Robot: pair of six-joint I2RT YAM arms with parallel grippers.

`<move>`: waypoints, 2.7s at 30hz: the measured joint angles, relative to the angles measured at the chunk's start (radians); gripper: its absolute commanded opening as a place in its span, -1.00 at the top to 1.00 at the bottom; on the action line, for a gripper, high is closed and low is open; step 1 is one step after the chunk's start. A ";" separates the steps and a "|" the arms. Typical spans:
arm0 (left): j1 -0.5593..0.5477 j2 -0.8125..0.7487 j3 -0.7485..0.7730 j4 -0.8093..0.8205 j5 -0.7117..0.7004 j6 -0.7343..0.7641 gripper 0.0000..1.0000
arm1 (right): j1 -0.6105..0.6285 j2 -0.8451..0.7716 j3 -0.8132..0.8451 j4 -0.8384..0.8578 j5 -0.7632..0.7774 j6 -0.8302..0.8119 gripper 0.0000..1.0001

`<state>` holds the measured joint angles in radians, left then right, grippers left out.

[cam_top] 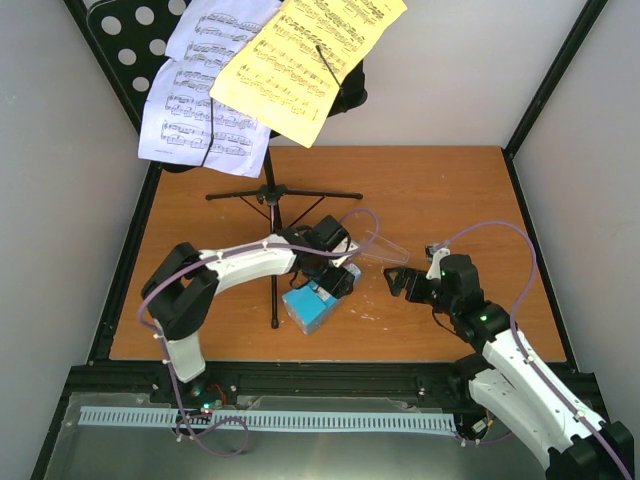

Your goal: Pack up the instrument practice props

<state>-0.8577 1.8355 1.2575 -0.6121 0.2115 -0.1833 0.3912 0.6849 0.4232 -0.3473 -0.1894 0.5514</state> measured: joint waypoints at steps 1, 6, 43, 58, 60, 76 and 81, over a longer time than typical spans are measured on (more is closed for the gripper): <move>0.000 -0.026 -0.019 0.016 -0.002 0.000 0.18 | 0.000 -0.001 0.000 0.004 -0.010 0.010 -1.00; -0.002 -0.162 -0.122 0.129 0.003 0.001 0.27 | 0.000 -0.003 0.000 0.048 -0.098 0.061 -1.00; -0.050 -0.420 -0.510 0.730 0.096 0.009 0.24 | 0.150 0.324 0.114 0.262 -0.336 0.000 0.06; -0.063 -0.532 -0.541 0.782 0.066 -0.056 -0.99 | 0.166 0.245 0.118 0.238 -0.280 -0.124 0.52; -0.063 -0.573 -0.545 0.802 0.071 -0.079 -0.99 | 0.166 0.238 0.117 0.222 -0.270 -0.159 0.52; 0.026 -0.750 -0.665 0.815 0.150 -0.327 -0.99 | 0.333 0.202 0.145 0.179 -0.076 -0.509 0.61; 0.050 -0.782 -0.720 0.817 0.187 -0.382 -0.99 | 0.399 0.263 0.164 0.223 -0.027 -0.609 0.60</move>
<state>-0.8078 1.0534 0.5377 0.2050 0.3988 -0.5652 0.7906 0.9478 0.5869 -0.1246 -0.2169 -0.0574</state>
